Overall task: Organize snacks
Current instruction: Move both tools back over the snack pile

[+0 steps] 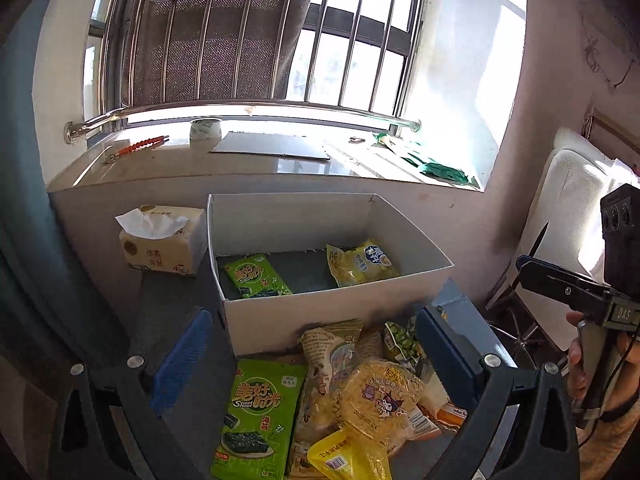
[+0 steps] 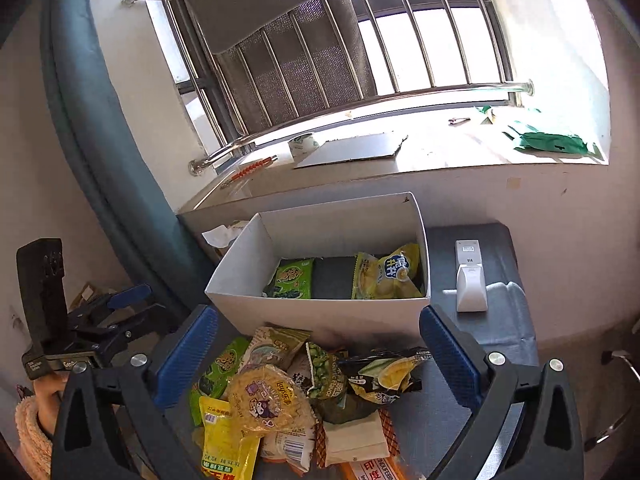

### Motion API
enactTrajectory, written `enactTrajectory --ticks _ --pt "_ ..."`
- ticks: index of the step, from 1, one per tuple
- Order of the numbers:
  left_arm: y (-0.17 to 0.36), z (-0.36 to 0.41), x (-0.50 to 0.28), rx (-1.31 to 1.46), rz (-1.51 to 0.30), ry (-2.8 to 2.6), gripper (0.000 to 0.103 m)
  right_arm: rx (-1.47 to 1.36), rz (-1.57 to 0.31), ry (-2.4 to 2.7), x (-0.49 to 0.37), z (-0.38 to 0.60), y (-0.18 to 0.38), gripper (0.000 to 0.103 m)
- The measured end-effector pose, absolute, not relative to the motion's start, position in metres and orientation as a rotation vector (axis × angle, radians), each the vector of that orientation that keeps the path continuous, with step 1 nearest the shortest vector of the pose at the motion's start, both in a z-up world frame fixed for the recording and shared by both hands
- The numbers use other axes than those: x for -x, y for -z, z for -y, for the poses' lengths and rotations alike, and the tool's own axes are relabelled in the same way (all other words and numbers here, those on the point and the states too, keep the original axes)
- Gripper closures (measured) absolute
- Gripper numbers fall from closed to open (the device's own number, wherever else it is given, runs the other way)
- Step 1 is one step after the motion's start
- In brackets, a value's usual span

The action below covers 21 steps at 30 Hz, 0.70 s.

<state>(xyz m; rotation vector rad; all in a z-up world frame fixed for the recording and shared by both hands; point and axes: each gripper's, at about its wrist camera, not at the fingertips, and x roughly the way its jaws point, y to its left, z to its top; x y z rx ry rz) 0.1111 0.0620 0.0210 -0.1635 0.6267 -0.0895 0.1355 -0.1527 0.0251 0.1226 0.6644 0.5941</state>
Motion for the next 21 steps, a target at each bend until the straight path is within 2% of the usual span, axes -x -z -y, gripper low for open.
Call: enactTrajectory --ticks 6,11,21 --pt "0.014 -0.037 -0.049 0.182 -0.686 0.165 0.000 -0.051 -0.645 -0.583 -0.055 0.164 0.018 0.000" --pt "0.044 -0.021 -0.009 0.239 -0.720 0.174 0.000 0.041 -0.700 -0.509 -0.017 0.174 0.054 0.000" --pt "0.065 -0.022 0.012 0.304 -0.735 0.165 0.000 0.100 -0.767 -0.440 -0.017 0.179 0.082 0.000"
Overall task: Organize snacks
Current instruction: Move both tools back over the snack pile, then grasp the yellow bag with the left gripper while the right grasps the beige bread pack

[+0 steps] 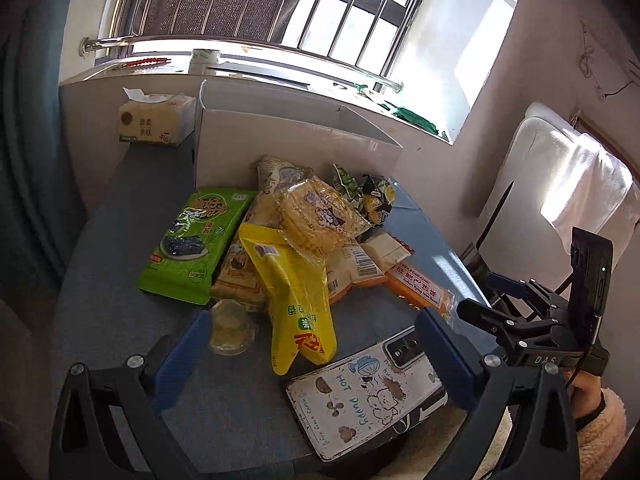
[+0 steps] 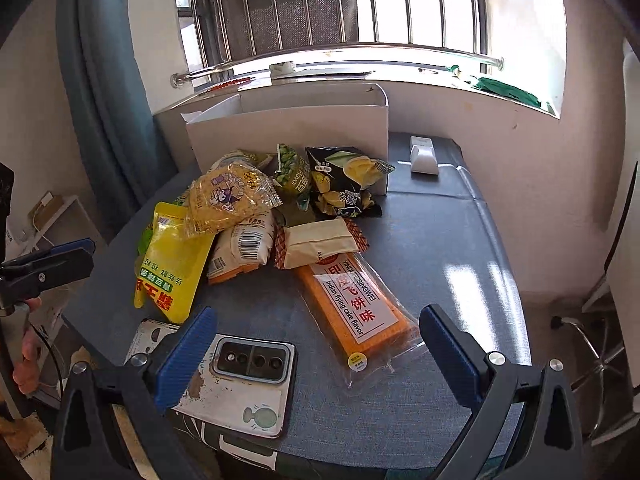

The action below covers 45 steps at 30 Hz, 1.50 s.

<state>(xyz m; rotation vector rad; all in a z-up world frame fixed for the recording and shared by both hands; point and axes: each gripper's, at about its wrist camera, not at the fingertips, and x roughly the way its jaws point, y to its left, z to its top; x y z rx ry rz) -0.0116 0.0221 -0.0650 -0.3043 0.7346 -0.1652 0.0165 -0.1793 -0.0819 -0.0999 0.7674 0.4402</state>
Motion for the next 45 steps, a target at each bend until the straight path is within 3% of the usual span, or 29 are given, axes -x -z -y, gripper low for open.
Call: enactTrajectory --ticks 11,20,21,23,24,25,40,45 --pt "0.071 -0.039 0.013 0.325 -0.734 0.146 0.000 0.282 -0.834 -0.396 -0.105 0.132 0.097 0.000" --pt "0.082 -0.051 0.010 0.357 -0.760 0.138 0.000 0.338 -0.910 -0.425 -0.127 0.116 0.125 0.000" --pt "0.082 -0.050 0.009 0.351 -0.763 0.138 0.000 0.321 -0.922 -0.441 -0.129 0.119 0.126 0.002" --pt "0.083 -0.046 0.007 0.337 -0.771 0.141 0.000 0.313 -0.918 -0.457 -0.129 0.122 0.125 0.031" --pt "0.083 -0.043 0.006 0.330 -0.774 0.144 0.000 0.327 -0.894 -0.450 -0.127 0.123 0.122 0.032" --pt "0.083 -0.041 0.005 0.321 -0.777 0.145 0.000 0.325 -0.882 -0.457 -0.125 0.125 0.119 0.039" --pt "0.106 0.015 -0.042 0.123 -0.935 0.060 0.000 0.025 -0.758 -0.543 -0.064 0.176 0.064 0.040" --pt "0.118 0.037 -0.067 -0.103 -0.958 -0.044 0.003 -0.014 -0.760 -0.536 -0.052 0.192 0.065 0.040"
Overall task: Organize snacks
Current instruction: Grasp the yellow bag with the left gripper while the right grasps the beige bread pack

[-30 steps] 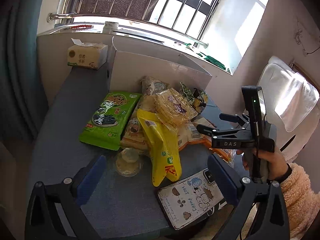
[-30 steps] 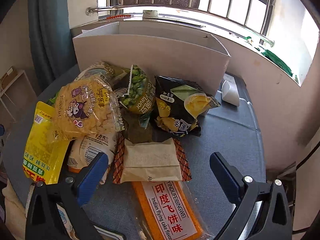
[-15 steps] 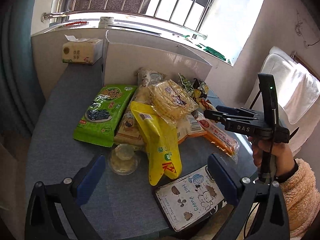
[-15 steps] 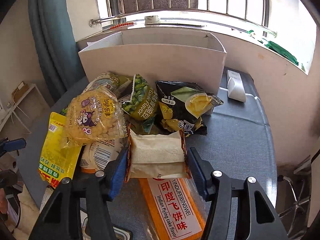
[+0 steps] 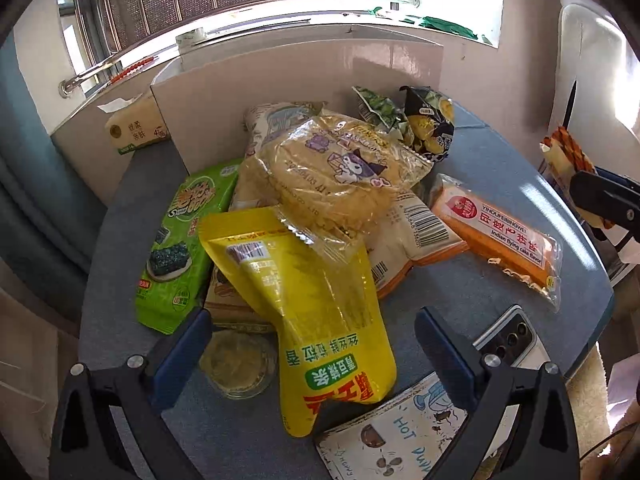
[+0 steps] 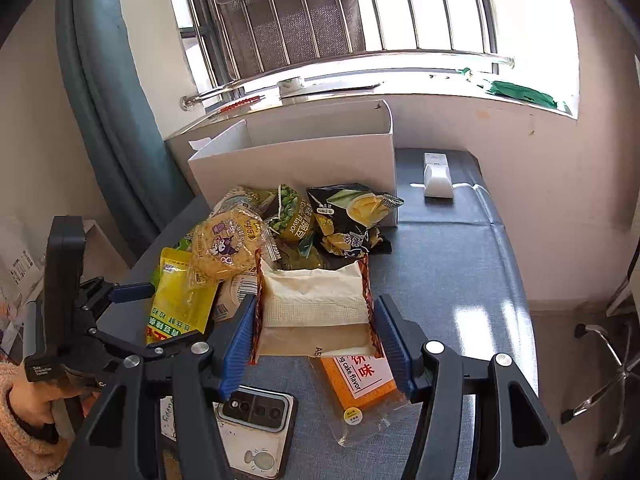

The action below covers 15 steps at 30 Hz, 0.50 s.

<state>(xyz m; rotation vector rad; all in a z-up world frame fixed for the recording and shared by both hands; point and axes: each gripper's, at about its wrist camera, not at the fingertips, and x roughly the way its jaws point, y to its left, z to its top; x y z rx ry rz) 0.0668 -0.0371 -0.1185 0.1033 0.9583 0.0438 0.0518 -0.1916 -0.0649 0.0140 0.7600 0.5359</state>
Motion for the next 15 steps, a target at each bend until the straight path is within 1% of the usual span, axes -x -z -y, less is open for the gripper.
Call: enactTrajectory --ticks 1,3,4,7,11,15 --pt "0.123 0.040 -0.071 -0.137 -0.969 -0.047 0.019 -0.032 -0.764 -0.540 -0.052 0.195 0.066 0.040" --pt "0.129 0.043 -0.077 -0.195 -0.979 -0.074 0.037 -0.052 -0.767 -0.537 -0.050 0.198 0.067 0.040" --pt "0.127 0.042 -0.076 -0.208 -0.967 -0.076 0.048 -0.054 -0.771 -0.536 -0.050 0.199 0.068 0.040" --pt "0.114 0.023 -0.068 -0.080 -0.950 0.030 0.058 -0.055 -0.775 -0.538 -0.048 0.199 0.069 0.040" --pt "0.096 0.003 -0.052 -0.032 -0.916 0.047 0.061 -0.062 -0.774 -0.559 -0.047 0.194 0.068 0.040" --pt "0.084 -0.019 -0.037 0.020 -0.892 0.045 0.061 -0.057 -0.777 -0.593 -0.046 0.181 0.068 0.040"
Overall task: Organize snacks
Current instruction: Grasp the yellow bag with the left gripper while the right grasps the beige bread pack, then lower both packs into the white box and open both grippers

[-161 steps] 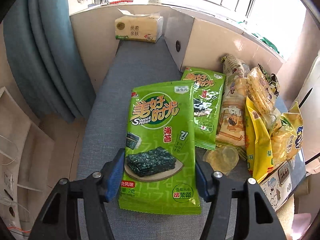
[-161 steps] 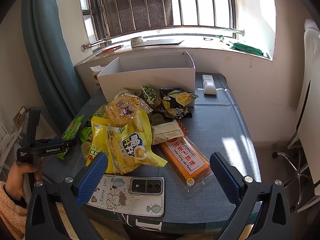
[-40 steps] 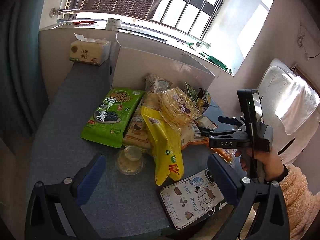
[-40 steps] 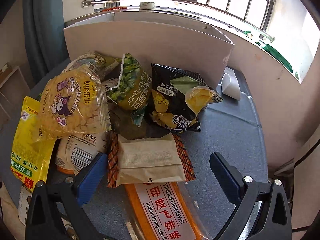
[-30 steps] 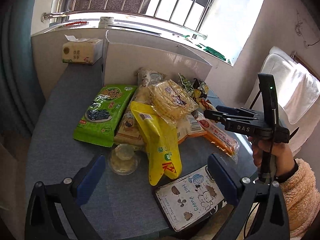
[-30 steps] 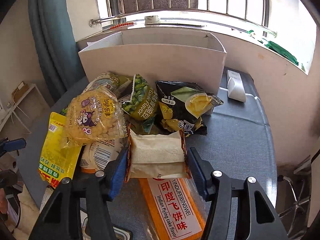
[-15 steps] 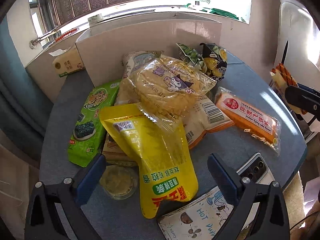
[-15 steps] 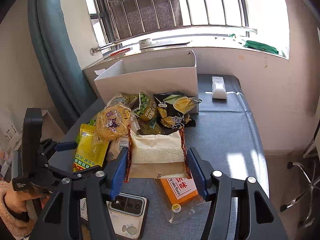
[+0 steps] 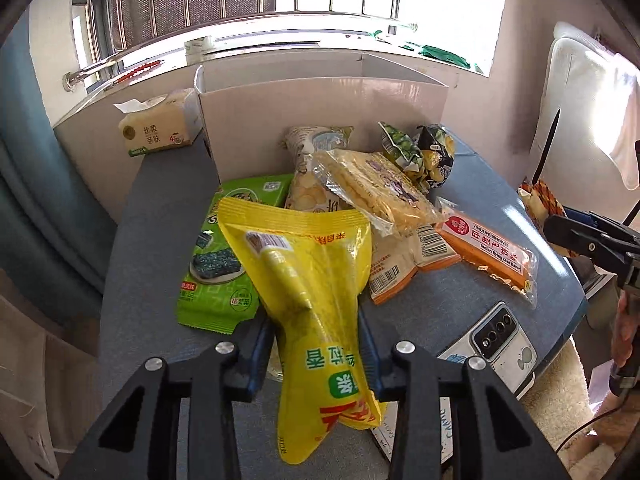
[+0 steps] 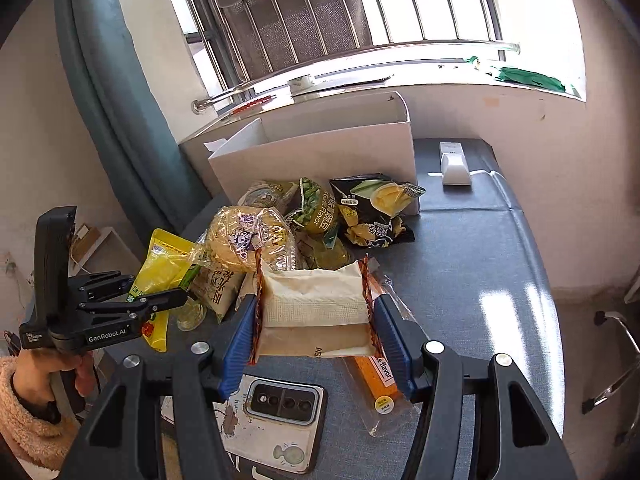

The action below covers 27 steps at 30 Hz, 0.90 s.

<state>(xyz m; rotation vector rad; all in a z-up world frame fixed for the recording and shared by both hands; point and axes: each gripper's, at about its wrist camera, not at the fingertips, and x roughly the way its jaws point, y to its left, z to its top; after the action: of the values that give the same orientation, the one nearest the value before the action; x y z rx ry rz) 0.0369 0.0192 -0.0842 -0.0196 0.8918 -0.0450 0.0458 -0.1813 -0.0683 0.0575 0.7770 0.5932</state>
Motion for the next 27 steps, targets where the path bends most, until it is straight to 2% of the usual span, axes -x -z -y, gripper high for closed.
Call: enactTrajectory --ticks 6,10,17,22,27 --pt "0.060 -0.049 -0.021 0.084 -0.819 0.036 0.061 -0.047 -0.776 -0.639 -0.047 0.162 0.064 0.040" --pt "0.038 -0.066 -0.041 0.111 -0.761 0.058 0.061 -0.051 -0.761 -0.675 -0.065 0.147 0.049 0.040" --pt "-0.003 -0.086 -0.142 0.207 -0.691 0.097 0.061 -0.037 -0.703 -0.688 -0.146 0.114 -0.003 0.039" --pt "-0.017 -0.089 -0.218 0.226 -0.691 0.104 0.061 -0.050 -0.780 -0.606 -0.225 0.095 -0.008 0.039" --pt "-0.019 -0.092 -0.258 0.207 -0.702 0.100 0.060 -0.073 -0.815 -0.554 -0.264 0.096 -0.008 0.039"
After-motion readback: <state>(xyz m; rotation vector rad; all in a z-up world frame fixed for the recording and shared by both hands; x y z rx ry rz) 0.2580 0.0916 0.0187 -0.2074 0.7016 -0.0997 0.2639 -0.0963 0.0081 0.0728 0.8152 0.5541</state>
